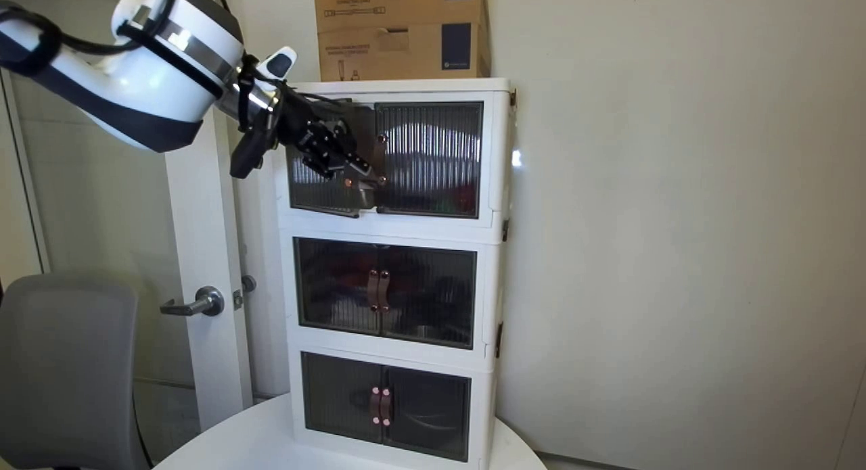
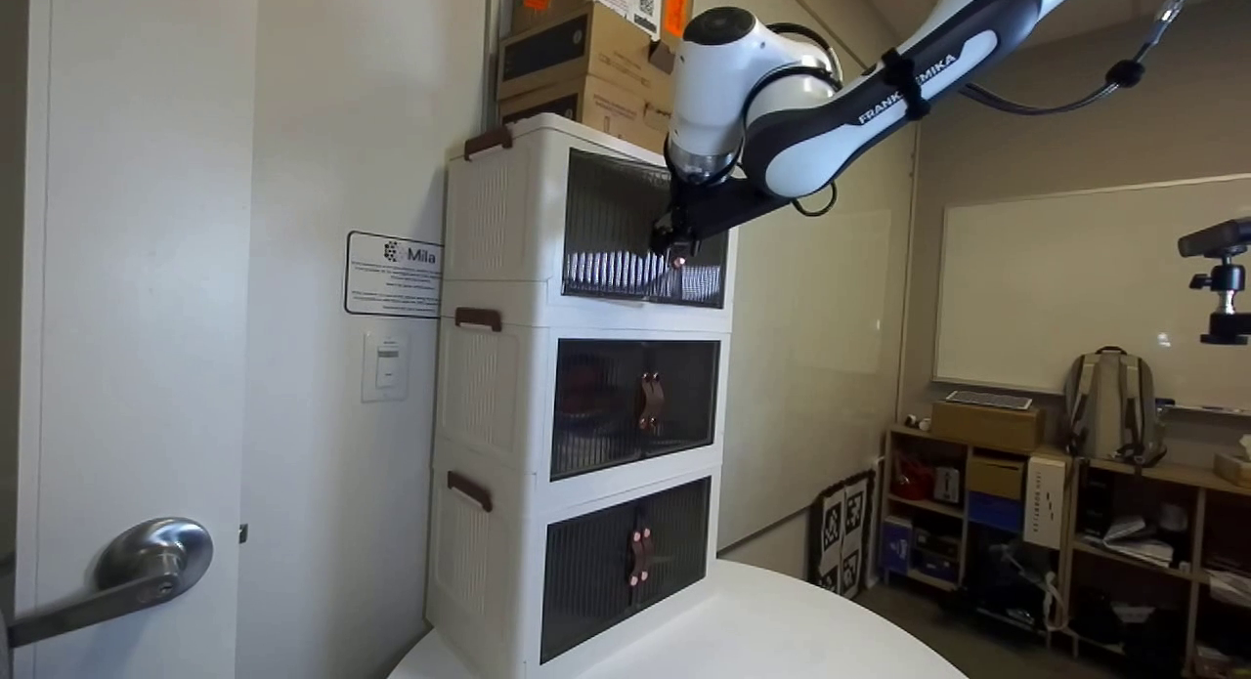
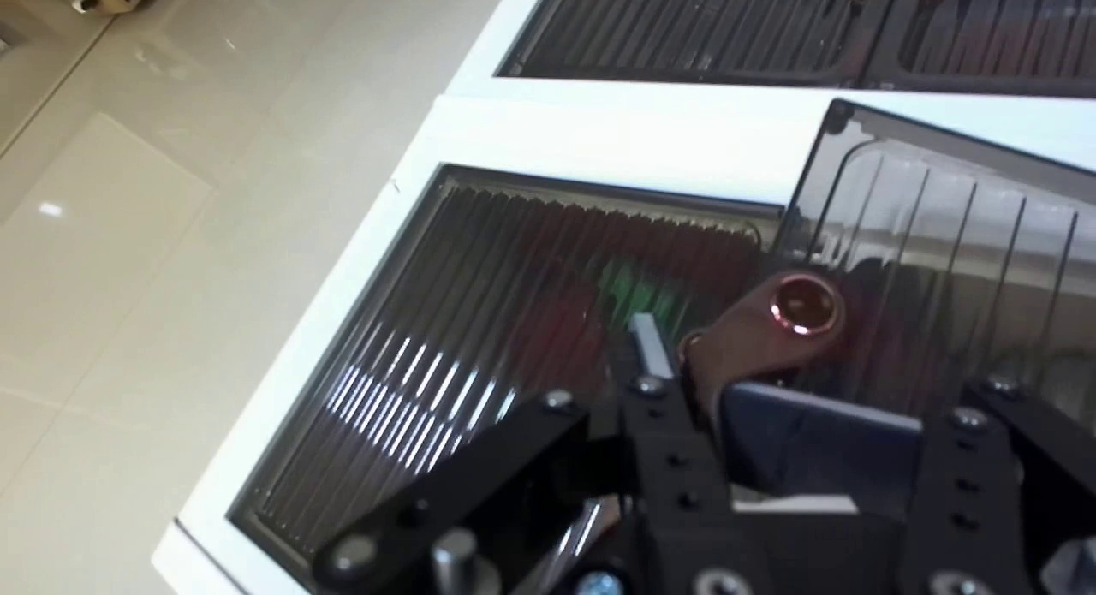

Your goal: Open the doors of the topmost shelf

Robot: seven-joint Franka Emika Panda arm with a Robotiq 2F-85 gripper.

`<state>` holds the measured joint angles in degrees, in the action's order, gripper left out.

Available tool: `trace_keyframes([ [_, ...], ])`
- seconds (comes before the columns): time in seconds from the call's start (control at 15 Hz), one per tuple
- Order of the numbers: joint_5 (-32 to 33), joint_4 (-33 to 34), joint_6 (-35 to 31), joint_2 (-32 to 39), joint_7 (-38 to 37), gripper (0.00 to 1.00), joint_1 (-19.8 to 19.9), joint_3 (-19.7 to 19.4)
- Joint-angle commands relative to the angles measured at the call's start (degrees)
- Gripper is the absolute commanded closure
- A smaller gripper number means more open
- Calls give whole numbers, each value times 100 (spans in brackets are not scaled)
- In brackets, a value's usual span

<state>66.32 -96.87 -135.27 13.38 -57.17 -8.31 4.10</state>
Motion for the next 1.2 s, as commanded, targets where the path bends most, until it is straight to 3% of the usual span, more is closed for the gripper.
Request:
trace_keyframes([
  [0.0,-165,-888,-94,-561,178,91,74,2],
  [0.27,-811,-1437,-340,-1029,755,91,104,167],
  [0.73,-3744,-2446,-814,-2118,3381,91,-167,382],
  [0.93,-4694,-2521,-660,-2309,4236,91,-220,559],
  [1.13,-5107,-2461,-584,-2301,4736,91,-223,620],
])
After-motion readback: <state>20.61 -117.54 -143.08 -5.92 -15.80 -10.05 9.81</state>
